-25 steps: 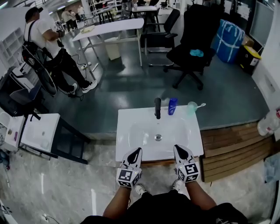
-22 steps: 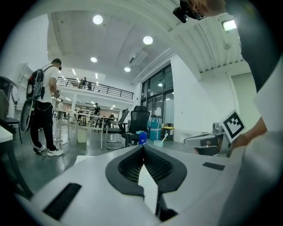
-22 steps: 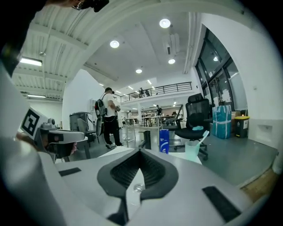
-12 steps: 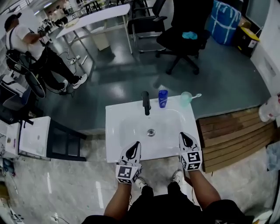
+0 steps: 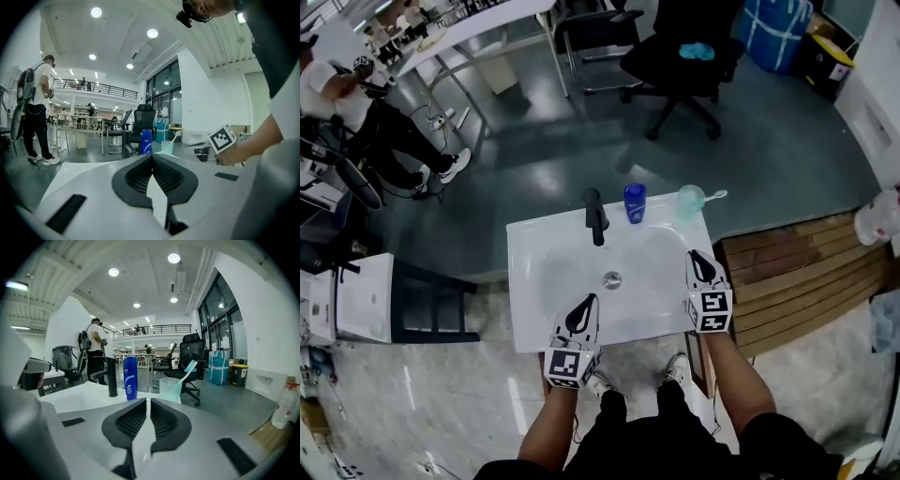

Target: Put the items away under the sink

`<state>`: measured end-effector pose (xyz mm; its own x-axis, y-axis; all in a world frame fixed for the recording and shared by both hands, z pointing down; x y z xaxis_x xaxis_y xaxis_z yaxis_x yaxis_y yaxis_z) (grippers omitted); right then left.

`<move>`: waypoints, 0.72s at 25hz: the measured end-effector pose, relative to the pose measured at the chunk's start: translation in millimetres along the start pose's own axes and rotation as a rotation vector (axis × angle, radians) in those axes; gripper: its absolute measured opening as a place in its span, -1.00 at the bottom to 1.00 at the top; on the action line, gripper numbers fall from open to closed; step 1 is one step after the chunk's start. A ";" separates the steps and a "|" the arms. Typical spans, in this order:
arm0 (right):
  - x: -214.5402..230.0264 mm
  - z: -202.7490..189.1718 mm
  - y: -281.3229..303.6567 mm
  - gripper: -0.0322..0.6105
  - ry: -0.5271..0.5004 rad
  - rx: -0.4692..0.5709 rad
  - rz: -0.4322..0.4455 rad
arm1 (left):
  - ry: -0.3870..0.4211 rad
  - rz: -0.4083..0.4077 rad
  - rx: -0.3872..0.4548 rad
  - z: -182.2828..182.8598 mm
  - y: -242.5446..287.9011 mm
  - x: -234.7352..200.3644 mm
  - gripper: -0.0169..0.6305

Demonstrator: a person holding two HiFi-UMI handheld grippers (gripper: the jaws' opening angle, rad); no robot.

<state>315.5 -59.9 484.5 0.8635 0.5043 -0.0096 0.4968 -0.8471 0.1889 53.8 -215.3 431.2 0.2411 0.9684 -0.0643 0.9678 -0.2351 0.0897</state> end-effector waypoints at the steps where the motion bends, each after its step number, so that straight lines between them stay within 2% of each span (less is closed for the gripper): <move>1: 4.2 -0.5 5.8 -0.78 0.003 -0.001 -0.006 | -0.001 0.000 -0.002 -0.9 2.8 -0.3 -0.90; 6: 20.5 -6.6 32.8 -0.31 0.036 -0.012 -0.024 | -0.003 0.008 -0.021 -9.2 12.8 -0.3 -0.90; 9: 29.6 -9.5 48.9 -0.10 0.051 -0.017 -0.031 | -0.002 0.008 -0.028 -11.7 17.4 1.3 -0.90; 18: 54.3 -20.3 110.5 0.23 0.104 -0.043 -0.020 | 0.012 0.016 -0.047 -16.7 25.8 -3.1 -0.90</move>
<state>415.6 -122.7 524.8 0.8386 0.5375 0.0881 0.5077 -0.8299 0.2312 76.8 -222.9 450.3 0.2550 0.9656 -0.0506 0.9594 -0.2462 0.1375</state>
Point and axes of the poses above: the fingertips, and each gripper's own axes: y forward along the fingers, x to its right, z out of its top, the point moved 8 cm from there along -y, backward along the fingers, and after that the axes turned 9 degrees about x, right-handed, at the moved point
